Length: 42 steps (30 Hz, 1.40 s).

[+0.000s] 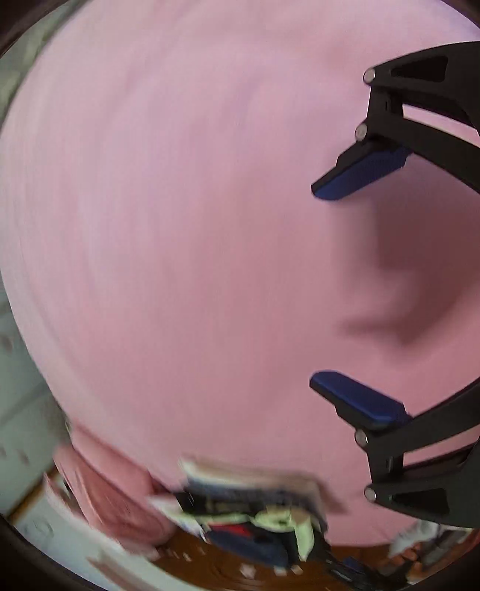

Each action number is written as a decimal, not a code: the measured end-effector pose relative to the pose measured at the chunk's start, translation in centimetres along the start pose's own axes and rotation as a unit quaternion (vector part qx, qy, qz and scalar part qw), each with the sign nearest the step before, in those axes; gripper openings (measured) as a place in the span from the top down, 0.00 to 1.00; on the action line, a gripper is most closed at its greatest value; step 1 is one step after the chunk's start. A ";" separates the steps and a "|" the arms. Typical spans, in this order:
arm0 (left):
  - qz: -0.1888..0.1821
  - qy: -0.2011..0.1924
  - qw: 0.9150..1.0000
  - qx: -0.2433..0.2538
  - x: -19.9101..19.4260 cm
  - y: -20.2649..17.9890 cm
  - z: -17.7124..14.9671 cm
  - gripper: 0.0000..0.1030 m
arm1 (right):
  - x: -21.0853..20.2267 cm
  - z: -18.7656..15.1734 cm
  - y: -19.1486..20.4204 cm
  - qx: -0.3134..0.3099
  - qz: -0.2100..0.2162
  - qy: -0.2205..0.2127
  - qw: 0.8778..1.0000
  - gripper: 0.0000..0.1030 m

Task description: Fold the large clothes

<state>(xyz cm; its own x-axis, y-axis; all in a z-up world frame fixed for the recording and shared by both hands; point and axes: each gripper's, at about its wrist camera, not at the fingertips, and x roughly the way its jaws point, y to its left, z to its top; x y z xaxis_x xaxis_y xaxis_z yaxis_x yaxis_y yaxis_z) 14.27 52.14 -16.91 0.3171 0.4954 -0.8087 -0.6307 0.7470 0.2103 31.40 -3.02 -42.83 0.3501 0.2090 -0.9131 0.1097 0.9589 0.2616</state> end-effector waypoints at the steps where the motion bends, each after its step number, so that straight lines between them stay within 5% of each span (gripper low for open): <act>1: 0.017 0.014 1.000 0.011 -0.9 -0.8 -1.0 0.25 | -1.2 -0.7 -2.6 0.006 -0.018 -0.002 1.000 0.03; 3: 0.021 0.032 0.999 0.018 -3.1 -2.3 -3.3 0.25 | -3.8 -2.1 -6.3 0.005 -0.055 0.000 0.998 0.02; 10: -0.078 0.095 0.992 0.030 -15.4 -10.0 -13.4 0.25 | -14.1 -8.2 -17.2 -0.051 -0.140 0.030 0.988 0.01; 13: -0.066 0.110 0.990 0.067 -20.5 -13.1 -17.3 0.25 | -18.2 -10.5 -21.4 -0.049 -0.177 0.042 0.982 0.01; 15: -0.046 0.131 0.985 0.102 -23.5 -15.2 -20.1 0.25 | -20.4 -11.8 -22.6 -0.042 -0.179 0.057 0.981 0.01; 21: -0.071 0.142 0.969 0.191 -31.4 -20.0 -26.9 0.25 | -27.5 -15.5 -25.2 -0.083 -0.127 0.103 0.983 0.01; 24: -0.113 0.156 0.959 0.210 -34.9 -21.9 -28.5 0.25 | -29.4 -16.6 -24.8 -0.085 -0.105 0.111 0.985 0.01; 29: -0.138 0.102 0.954 0.247 -39.4 -24.2 -28.8 0.25 | -32.5 -16.4 -21.7 -0.092 -0.094 0.093 0.987 0.01; 42: -0.194 0.085 0.959 0.190 -40.6 -20.2 -28.0 0.25 | -37.9 -19.6 -13.5 -0.182 -0.117 0.043 0.975 0.01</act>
<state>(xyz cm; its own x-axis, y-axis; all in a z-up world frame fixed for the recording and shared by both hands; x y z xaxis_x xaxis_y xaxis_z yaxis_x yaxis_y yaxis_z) -5.72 4.54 -3.64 0.3351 0.0915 -0.9377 -0.1749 0.9840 0.0335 -1.57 -20.12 -17.85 0.2740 -0.0231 -0.9615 -0.1667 0.9834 -0.0711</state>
